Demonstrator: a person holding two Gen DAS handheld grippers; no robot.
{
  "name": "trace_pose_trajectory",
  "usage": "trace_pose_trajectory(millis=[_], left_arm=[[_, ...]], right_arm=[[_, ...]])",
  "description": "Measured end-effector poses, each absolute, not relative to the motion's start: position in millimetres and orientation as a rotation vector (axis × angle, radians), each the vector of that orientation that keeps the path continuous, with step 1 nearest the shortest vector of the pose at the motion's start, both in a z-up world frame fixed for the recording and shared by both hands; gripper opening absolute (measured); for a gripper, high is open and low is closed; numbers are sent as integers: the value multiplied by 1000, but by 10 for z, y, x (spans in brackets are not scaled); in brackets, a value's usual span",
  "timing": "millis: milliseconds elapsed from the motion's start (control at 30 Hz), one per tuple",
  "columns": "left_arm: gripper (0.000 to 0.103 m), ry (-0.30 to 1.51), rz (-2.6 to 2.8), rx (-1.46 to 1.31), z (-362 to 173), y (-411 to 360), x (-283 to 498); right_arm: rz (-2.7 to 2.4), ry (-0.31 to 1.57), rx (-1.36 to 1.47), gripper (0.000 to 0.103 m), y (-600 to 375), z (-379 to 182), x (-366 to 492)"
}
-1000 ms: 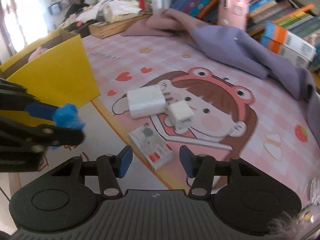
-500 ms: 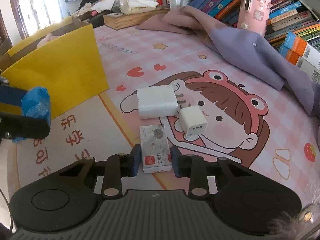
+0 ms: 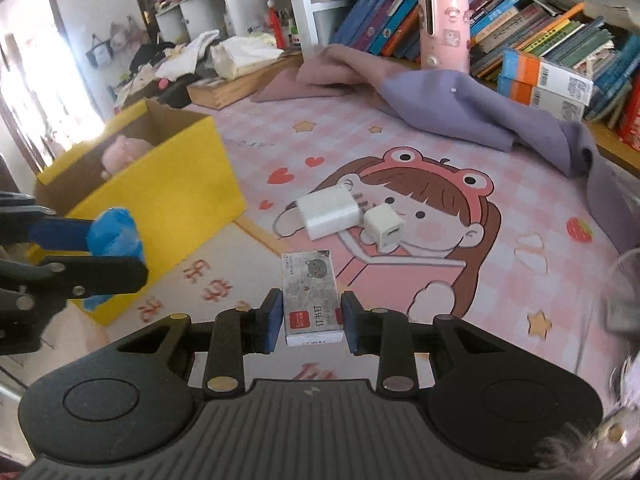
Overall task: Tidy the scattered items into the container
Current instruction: 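Lift and carry the blue bag and card box toward the yellow box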
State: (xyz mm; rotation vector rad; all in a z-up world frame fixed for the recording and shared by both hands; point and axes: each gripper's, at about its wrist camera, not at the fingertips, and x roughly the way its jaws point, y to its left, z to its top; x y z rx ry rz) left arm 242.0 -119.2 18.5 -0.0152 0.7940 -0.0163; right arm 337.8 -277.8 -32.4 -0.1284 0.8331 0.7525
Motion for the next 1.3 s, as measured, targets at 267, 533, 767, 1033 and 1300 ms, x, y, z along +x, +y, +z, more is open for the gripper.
trace_pose_trajectory(millis=[267, 533, 767, 1033, 1300], left_arm=[[34, 748, -93, -4, 305, -1047, 2013], [34, 720, -165, -3, 323, -821, 1577], [34, 702, -203, -5, 314, -560, 1118], [34, 707, -204, 12, 220, -243, 610], [34, 698, -172, -13, 219, 119, 270]], right_arm=[[677, 793, -125, 29, -2770, -39, 2843], [603, 783, -104, 29, -2640, 109, 2243], [558, 776, -118, 29, -2393, 149, 1687], [522, 782, -114, 29, -2089, 116, 1060], [570, 790, -146, 29, -1686, 127, 623]])
